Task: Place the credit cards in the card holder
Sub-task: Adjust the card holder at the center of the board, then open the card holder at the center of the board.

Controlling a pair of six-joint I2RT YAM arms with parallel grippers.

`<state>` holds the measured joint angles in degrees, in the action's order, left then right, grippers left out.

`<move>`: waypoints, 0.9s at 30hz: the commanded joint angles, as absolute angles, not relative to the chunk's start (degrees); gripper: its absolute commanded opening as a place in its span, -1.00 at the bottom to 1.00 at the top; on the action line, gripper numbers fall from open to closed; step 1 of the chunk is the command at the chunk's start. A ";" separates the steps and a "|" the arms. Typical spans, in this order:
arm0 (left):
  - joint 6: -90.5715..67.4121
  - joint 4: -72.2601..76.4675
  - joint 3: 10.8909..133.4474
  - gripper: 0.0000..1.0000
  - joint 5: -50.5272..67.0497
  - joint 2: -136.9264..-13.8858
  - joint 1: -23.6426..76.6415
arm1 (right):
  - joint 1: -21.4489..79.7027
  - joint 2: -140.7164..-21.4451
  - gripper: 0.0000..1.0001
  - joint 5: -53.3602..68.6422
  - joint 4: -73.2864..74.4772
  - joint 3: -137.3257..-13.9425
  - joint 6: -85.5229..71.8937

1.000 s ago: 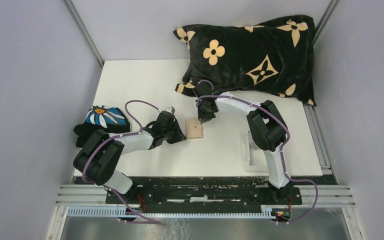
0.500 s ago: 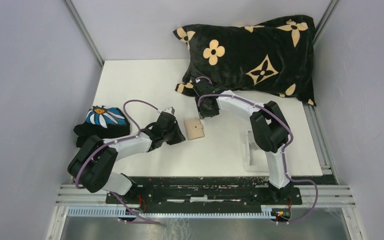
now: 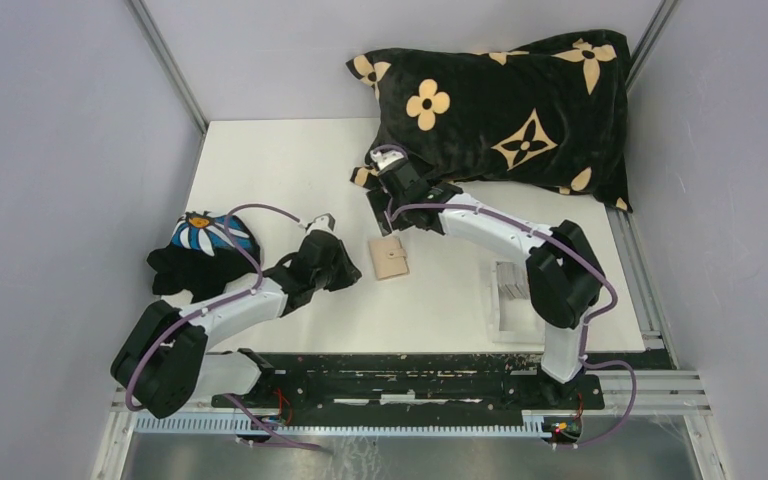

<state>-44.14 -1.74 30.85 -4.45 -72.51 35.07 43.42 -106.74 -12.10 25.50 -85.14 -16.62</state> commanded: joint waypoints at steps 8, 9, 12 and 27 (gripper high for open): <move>-44.98 -0.17 28.80 -0.07 -4.76 -69.07 34.37 | 53.22 -116.69 0.47 -23.10 36.52 -95.09 -17.67; -44.95 -0.15 28.67 -0.06 -4.68 -69.05 34.29 | 53.42 -117.31 0.47 -24.07 37.27 -95.70 -17.90; -44.96 -0.16 28.23 -0.05 -4.33 -68.80 34.27 | 53.61 -118.58 0.43 -26.00 39.26 -96.98 -18.72; -45.53 0.39 27.52 -0.02 -4.56 -68.18 34.19 | 53.53 -122.48 0.38 -26.38 40.71 -97.87 -19.24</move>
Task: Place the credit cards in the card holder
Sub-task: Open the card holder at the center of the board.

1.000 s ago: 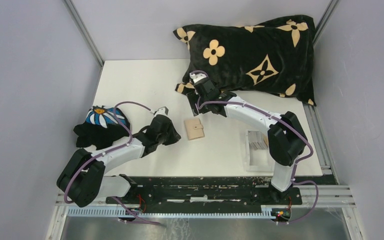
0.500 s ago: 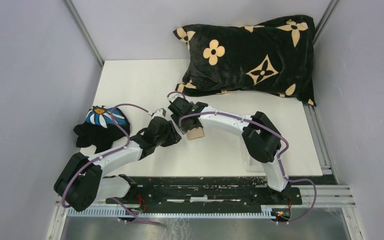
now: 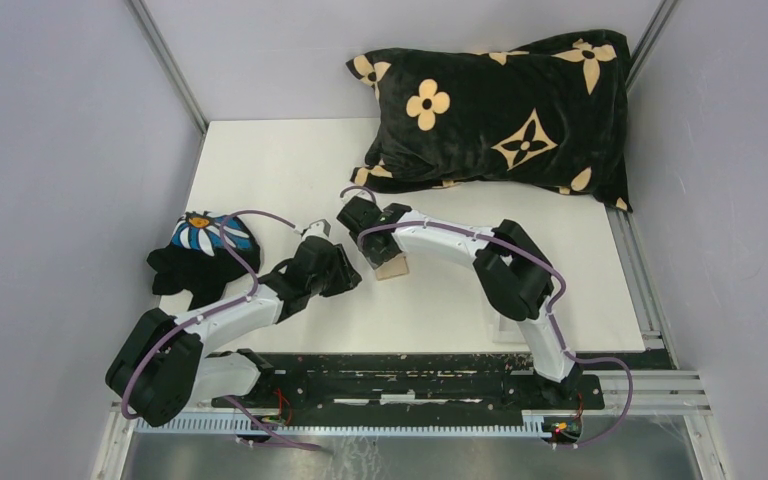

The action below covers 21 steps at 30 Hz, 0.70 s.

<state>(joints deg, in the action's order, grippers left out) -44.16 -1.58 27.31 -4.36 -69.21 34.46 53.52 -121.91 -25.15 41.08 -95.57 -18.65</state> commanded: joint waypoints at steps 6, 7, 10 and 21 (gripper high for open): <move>-45.46 0.09 28.08 -0.01 -4.57 -68.56 34.14 | 52.86 -123.52 0.36 -26.13 40.19 -97.33 -19.64; -45.38 0.02 28.14 -0.01 -4.65 -68.58 34.19 | 52.60 -123.61 0.36 -25.97 40.16 -97.04 -19.95; -44.95 -0.33 28.62 -0.02 -4.83 -68.80 34.27 | 51.72 -123.64 0.35 -25.14 39.17 -95.67 -20.48; -42.65 1.10 30.93 0.12 -5.68 -71.06 34.19 | 49.25 -123.96 0.06 -19.70 36.52 -92.93 -20.53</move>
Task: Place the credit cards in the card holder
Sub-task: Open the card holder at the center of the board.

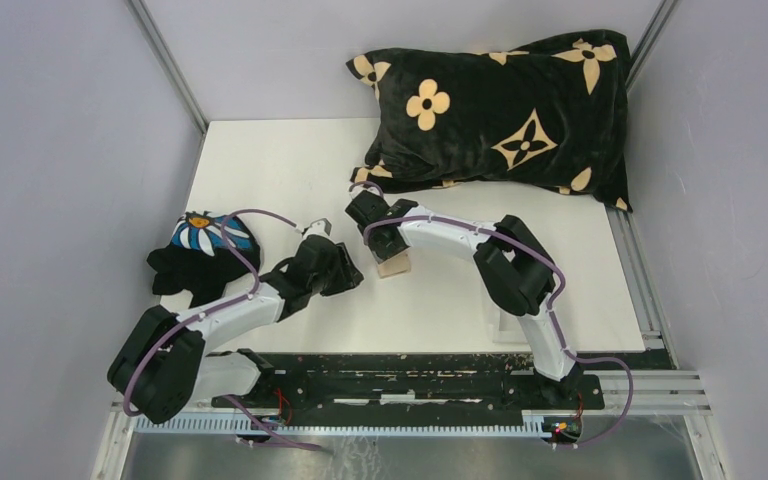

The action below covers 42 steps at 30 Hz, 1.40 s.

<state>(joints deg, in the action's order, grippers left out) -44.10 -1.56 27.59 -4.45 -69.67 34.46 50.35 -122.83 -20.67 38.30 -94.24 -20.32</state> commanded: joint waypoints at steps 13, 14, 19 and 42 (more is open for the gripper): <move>-37.83 3.07 39.25 0.39 -6.37 -81.58 34.19 | 47.00 -122.85 -0.26 -15.32 36.32 -91.95 -20.00; -37.68 3.38 39.61 0.39 -6.33 -82.71 34.19 | 46.82 -122.76 -0.30 -14.91 36.31 -91.94 -19.96; -37.25 4.57 41.25 0.41 -6.50 -86.56 34.19 | 46.30 -122.05 -0.43 -13.67 36.53 -91.93 -19.60; -40.43 -2.88 47.78 0.15 -9.68 -101.51 35.55 | 43.75 -120.82 -0.72 -8.27 37.18 -92.13 -21.30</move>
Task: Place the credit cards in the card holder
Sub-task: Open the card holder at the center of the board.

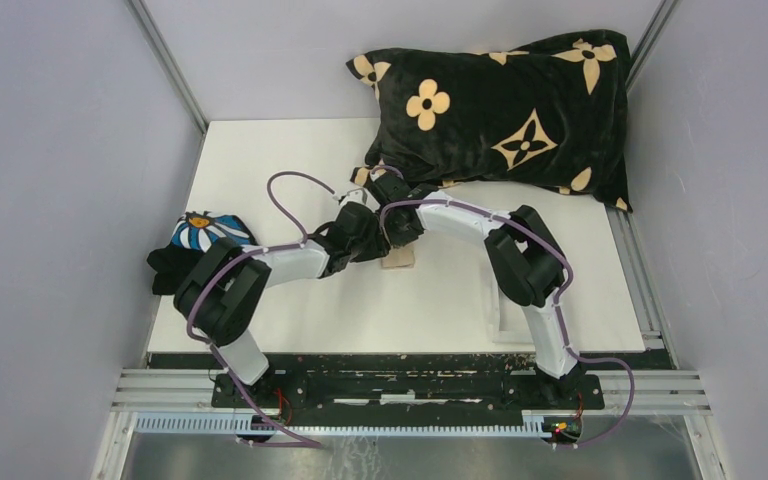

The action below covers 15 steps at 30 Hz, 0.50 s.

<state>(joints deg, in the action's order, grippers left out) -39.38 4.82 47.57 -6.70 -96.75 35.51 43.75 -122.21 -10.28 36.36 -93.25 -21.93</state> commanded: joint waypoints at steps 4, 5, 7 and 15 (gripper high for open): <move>-40.50 -4.70 48.22 0.04 -10.37 -102.66 35.82 | 42.68 -120.06 -0.75 -6.80 36.02 -91.05 -22.56; -40.44 -5.17 48.32 0.00 -10.37 -103.04 35.84 | 42.47 -119.83 -0.75 -6.36 35.63 -90.83 -22.94; -40.57 -5.80 48.57 -0.08 -10.37 -103.91 35.94 | 41.83 -119.50 -0.76 -5.39 35.23 -90.33 -23.48; -41.22 -6.57 48.34 -0.22 -10.44 -106.08 36.30 | 39.69 -117.51 -0.80 -4.32 33.26 -87.41 -24.79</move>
